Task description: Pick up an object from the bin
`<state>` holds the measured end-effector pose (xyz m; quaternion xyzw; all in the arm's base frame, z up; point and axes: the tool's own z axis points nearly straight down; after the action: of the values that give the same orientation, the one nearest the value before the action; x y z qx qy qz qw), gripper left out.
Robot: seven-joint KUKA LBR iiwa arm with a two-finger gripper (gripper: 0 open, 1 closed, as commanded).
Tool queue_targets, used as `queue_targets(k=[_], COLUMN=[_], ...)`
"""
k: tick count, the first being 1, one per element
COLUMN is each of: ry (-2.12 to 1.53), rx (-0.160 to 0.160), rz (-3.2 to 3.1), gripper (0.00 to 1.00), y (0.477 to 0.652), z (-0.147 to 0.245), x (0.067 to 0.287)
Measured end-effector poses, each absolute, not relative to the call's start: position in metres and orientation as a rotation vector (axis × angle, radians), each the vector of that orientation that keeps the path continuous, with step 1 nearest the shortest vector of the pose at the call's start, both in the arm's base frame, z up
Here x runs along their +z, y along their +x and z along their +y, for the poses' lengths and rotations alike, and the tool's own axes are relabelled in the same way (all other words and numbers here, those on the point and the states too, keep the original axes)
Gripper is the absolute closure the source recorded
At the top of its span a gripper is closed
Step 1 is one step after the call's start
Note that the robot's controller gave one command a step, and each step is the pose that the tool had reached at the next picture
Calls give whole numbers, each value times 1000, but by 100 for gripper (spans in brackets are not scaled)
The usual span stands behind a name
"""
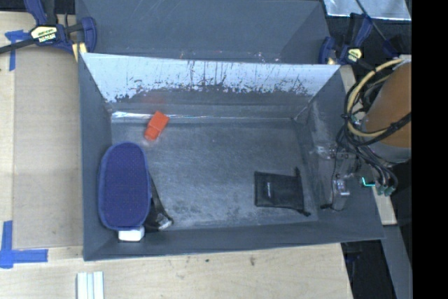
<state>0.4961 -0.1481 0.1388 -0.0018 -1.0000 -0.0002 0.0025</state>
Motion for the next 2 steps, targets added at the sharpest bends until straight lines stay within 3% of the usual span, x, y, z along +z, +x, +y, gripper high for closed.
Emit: queue_targets(k=[1, 2], ry=[-115, -3], rx=[-1, -1], rz=[-3138, -3140], gripper=[0, 0], y=[518, 503], z=[-117, -103], x=[66, 101])
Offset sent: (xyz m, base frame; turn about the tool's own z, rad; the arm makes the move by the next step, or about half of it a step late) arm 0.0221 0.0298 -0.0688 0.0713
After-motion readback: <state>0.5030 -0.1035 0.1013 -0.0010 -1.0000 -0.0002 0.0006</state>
